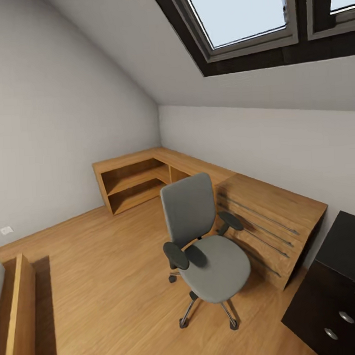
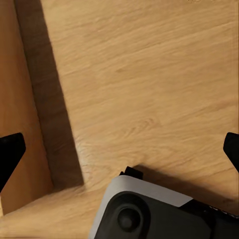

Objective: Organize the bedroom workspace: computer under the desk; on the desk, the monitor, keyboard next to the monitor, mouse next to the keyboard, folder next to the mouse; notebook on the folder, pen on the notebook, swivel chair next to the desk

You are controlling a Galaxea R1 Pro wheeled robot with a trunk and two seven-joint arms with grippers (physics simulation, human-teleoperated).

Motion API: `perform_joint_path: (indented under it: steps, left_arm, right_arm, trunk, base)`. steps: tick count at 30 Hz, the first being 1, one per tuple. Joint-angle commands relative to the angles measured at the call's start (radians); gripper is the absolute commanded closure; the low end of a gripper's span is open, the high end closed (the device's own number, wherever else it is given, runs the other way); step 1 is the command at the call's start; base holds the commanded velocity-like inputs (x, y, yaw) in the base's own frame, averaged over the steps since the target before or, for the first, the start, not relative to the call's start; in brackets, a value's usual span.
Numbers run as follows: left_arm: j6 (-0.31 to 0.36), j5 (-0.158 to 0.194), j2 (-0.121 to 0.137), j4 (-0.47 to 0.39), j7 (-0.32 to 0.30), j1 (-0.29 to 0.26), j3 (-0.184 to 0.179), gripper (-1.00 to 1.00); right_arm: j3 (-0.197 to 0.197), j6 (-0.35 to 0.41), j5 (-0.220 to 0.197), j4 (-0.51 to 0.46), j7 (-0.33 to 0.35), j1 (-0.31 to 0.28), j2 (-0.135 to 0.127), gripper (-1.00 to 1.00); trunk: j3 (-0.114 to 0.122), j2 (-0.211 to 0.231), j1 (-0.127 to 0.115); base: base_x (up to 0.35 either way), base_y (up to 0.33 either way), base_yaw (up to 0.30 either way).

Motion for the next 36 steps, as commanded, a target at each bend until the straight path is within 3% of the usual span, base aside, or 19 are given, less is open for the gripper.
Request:
perform_joint_path:
  steps: [1, 10, 16, 21, 25, 36]
  left_arm:
    - [-0.004, 0.009, 0.002, -0.002, 0.008, 0.000, -0.008, -1.00]
    - [-0.004, 0.009, -0.011, -0.002, 0.008, 0.000, -0.009, -1.00]
    - [-0.002, 0.010, -0.037, -0.002, 0.008, 0.000, -0.007, -1.00]
    - [-0.003, 0.017, -0.040, -0.002, 0.010, 0.000, -0.003, -1.00]
    - [-0.003, 0.019, -0.041, 0.004, 0.009, 0.000, -0.003, -1.00]
    - [-0.009, -0.030, -0.039, 0.044, 0.008, 0.000, -0.005, -1.00]
  right_arm:
    - [0.009, -0.005, -0.008, 0.002, -0.002, -0.001, 0.001, -1.00]
    - [0.003, -0.038, -0.044, -0.002, -0.005, -0.001, -0.002, -1.00]
    - [0.000, -0.064, -0.125, -0.003, -0.006, -0.001, -0.003, -1.00]
    - [-0.001, -0.069, -0.170, -0.003, -0.006, -0.001, -0.004, -1.00]
    - [-0.001, -0.070, -0.180, -0.003, -0.006, -0.001, -0.008, -1.00]
    - [-0.002, -0.072, -0.186, -0.004, -0.006, -0.001, -0.025, -1.00]
  trunk:
    - [-0.001, -0.001, 0.000]
    - [-0.001, -0.001, 0.000]
    - [-0.001, -0.001, 0.000]
    - [-0.001, -0.001, 0.000]
    - [-0.001, -0.001, 0.000]
    - [0.000, -0.001, 0.000]
  base:
    - [0.000, 0.000, 0.280]
    - [0.000, 0.000, 0.281]
    - [0.000, 0.000, 0.281]
    - [0.000, 0.000, 0.281]
    - [0.000, 0.000, 0.281]
    - [0.000, 0.000, 0.280]
